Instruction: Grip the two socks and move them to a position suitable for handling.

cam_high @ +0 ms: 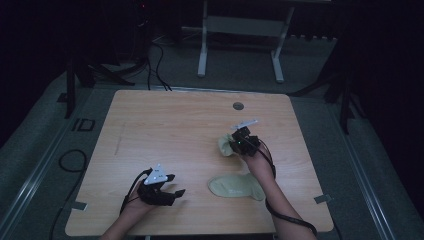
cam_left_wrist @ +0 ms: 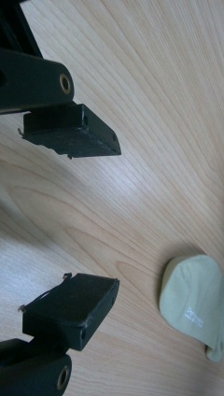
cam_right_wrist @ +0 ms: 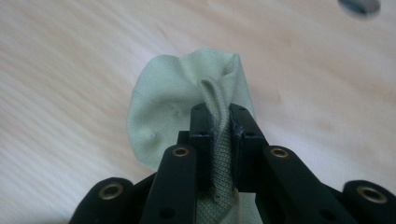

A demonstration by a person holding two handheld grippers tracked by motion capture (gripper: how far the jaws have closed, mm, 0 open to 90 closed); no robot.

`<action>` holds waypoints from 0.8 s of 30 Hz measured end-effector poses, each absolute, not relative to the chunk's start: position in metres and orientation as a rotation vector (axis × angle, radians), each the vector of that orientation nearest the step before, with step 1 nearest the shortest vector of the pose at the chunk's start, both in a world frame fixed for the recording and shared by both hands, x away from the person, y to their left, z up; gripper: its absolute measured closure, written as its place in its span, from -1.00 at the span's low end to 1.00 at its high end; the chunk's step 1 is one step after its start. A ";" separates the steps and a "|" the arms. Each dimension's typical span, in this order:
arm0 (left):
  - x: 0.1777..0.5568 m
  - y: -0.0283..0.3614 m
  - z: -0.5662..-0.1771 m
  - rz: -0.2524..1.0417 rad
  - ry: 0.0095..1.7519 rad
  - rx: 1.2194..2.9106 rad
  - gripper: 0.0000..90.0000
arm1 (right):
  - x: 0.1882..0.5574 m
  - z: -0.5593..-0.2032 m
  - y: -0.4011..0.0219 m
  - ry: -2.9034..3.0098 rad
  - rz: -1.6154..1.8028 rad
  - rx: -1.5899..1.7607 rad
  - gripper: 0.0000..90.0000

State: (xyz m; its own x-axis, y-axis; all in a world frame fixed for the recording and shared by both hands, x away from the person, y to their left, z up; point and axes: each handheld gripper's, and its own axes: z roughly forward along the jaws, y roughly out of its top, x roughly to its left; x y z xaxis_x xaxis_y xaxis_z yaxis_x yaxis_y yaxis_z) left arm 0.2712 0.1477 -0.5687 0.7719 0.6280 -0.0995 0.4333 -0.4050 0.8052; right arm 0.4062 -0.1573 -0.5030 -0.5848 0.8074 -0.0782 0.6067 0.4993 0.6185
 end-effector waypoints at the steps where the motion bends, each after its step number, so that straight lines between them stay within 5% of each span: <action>1: 0.272 0.147 -0.568 0.268 0.792 2.059 -0.32 | 0.404 -0.508 -0.160 2.394 0.772 1.192 0.80; 9: 0.277 0.134 -0.566 0.268 0.768 2.066 -0.30 | 0.393 -0.546 -0.165 2.400 0.730 1.267 0.74; 19: 0.293 0.116 -0.557 0.287 0.725 2.089 -0.26 | 0.392 -0.549 -0.158 2.382 0.745 1.271 0.07; 24: 0.308 0.101 -0.548 0.299 0.686 2.101 0.02 | 0.394 -0.538 -0.164 2.415 0.813 1.283 -0.10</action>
